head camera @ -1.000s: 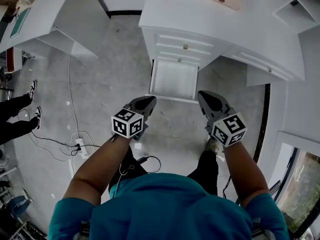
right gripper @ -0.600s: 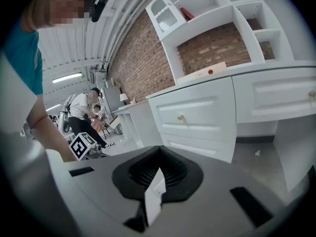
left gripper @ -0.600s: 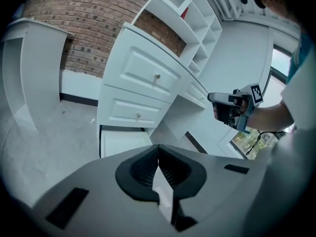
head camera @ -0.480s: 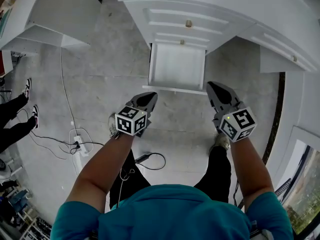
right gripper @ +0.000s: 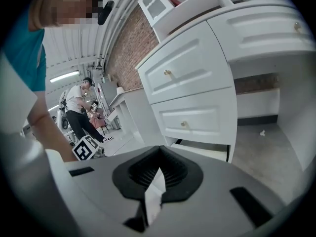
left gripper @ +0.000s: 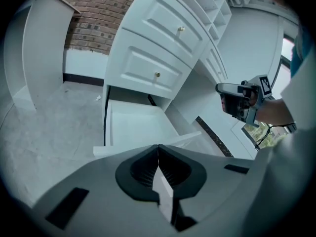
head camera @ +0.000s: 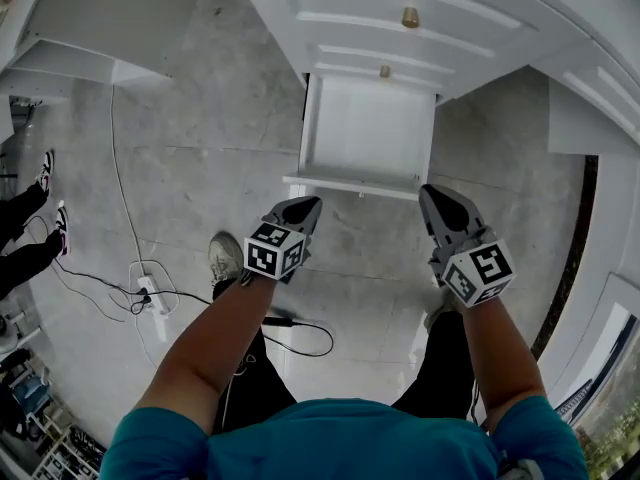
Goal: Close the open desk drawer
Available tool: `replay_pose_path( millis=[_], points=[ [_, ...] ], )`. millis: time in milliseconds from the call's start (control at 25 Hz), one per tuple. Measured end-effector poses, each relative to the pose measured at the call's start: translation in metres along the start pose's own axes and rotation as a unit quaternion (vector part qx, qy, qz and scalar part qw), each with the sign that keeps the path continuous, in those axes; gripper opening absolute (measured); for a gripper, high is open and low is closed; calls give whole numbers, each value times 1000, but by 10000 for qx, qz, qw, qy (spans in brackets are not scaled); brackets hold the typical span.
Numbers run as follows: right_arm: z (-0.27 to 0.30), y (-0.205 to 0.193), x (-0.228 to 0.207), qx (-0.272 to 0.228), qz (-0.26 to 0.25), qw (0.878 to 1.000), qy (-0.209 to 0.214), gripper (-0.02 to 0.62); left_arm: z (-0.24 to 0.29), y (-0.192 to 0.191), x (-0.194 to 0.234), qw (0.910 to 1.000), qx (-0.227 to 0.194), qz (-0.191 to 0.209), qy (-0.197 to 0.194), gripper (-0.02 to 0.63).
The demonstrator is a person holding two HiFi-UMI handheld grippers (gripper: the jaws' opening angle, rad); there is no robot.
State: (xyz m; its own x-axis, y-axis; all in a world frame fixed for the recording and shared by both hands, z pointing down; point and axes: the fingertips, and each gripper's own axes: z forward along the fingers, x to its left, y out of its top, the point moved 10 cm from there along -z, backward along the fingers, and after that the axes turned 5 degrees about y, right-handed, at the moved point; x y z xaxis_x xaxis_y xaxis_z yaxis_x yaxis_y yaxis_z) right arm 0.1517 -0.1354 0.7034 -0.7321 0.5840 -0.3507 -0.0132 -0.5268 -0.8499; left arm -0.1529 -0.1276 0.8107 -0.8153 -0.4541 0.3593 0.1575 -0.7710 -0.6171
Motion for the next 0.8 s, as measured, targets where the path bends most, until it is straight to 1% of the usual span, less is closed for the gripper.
replay_pose_path(
  millis=[120, 200, 440, 600, 800],
  points=[
    [5, -16, -6, -7, 53, 10000, -26, 21, 19, -17, 10, 9997, 174, -105, 139, 17],
    [6, -22, -8, -5, 43, 10000, -61, 21, 28, -23, 16, 9993, 215, -194, 230, 17],
    [7, -29, -16, -69, 52, 9999, -145, 21, 50, -26, 34, 9980, 297, -337, 454, 17],
    [11, -30, -18, -132, 30, 9999, -85, 21, 55, -28, 40, 9972, 402, -365, 520, 17],
    [13, -30, -21, -177, -13, 9998, -49, 21, 59, -24, 41, 9974, 253, -429, 518, 17]
  ],
)
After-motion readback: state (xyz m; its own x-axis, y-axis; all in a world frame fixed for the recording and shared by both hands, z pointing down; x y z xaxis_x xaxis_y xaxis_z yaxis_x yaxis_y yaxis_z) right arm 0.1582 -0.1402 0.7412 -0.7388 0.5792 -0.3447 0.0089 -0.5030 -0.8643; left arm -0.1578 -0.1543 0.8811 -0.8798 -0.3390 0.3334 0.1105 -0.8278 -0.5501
